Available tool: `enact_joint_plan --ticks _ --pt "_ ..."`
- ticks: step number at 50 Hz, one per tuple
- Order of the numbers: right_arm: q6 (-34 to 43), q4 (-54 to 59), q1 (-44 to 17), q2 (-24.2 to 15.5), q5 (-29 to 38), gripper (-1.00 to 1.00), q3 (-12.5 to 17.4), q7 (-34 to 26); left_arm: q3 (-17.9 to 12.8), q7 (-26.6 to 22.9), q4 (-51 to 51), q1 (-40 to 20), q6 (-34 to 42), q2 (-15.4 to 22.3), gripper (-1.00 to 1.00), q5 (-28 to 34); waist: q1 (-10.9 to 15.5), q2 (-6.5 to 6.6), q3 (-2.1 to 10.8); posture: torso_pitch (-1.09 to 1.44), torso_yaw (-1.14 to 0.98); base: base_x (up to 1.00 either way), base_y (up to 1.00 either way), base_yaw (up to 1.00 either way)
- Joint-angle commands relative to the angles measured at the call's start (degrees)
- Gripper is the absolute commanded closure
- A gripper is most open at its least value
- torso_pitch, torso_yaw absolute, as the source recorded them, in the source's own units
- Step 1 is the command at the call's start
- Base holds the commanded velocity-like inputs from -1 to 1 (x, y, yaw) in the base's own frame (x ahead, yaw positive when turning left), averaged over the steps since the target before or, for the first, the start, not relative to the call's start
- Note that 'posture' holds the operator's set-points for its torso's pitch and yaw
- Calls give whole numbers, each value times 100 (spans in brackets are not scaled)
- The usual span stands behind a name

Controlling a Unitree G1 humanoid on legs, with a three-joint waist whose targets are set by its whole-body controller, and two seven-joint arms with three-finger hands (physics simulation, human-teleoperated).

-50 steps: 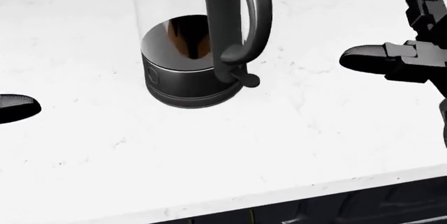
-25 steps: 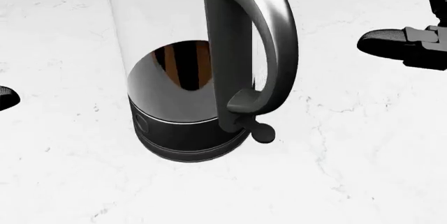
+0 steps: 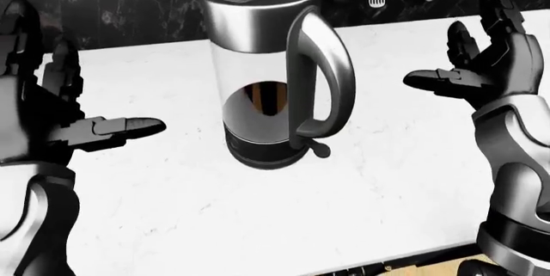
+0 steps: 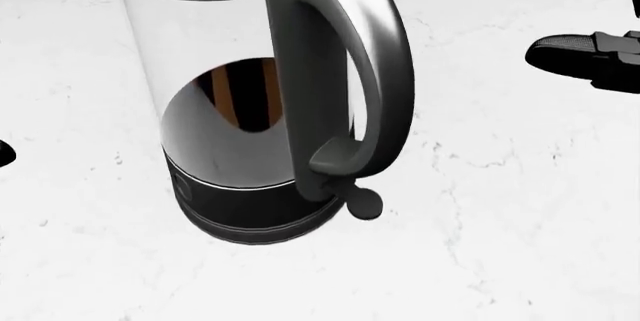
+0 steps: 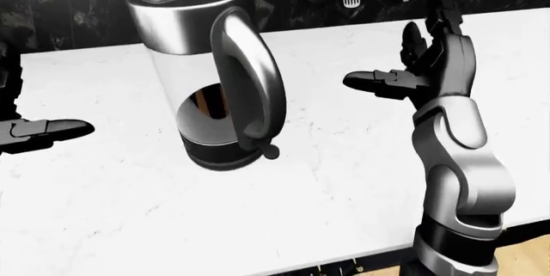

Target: Press the button to open the lid of the electric kettle.

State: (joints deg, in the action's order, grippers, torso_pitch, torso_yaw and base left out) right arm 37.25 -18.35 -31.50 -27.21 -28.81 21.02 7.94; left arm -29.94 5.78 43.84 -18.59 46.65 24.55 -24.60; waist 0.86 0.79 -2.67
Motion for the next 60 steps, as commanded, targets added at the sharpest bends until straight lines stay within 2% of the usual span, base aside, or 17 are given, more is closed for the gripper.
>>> enact_joint_plan --ticks 1,8,18,30,46,51,60 --pt "-152 -182 -160 -82 7 -100 62 -8 -76 109 95 -177 -87 46 -100 -105 -16 -22 118 0 0 0 0 0" --pt "-92 -201 -204 -95 -7 -100 59 34 -80 205 87 -166 -90 116 -100 -226 -22 -23 250 -6 0 0 0 0" --pt "-63 -152 -236 -106 84 -100 32 5 -18 284 92 -207 -86 182 -100 -313 -26 -50 548 -14 0 0 0 0" --pt "-63 -137 -221 -84 153 -100 28 -61 17 190 156 -175 -75 158 -100 -224 -29 -23 993 -25 0 0 0 0" --pt "-48 -175 -216 -57 229 -100 15 -90 20 112 185 -197 -90 152 -100 -178 22 -21 1671 -38 0 0 0 0" --pt "-29 -163 -246 -66 229 -100 20 -89 66 72 173 -197 -104 157 -100 -86 44 -20 1769 -39 0 0 0 0" --pt "69 -108 -424 -97 282 -100 -62 -122 98 71 191 -264 -19 182 -100 -51 72 -20 1796 -39 0 0 0 0"
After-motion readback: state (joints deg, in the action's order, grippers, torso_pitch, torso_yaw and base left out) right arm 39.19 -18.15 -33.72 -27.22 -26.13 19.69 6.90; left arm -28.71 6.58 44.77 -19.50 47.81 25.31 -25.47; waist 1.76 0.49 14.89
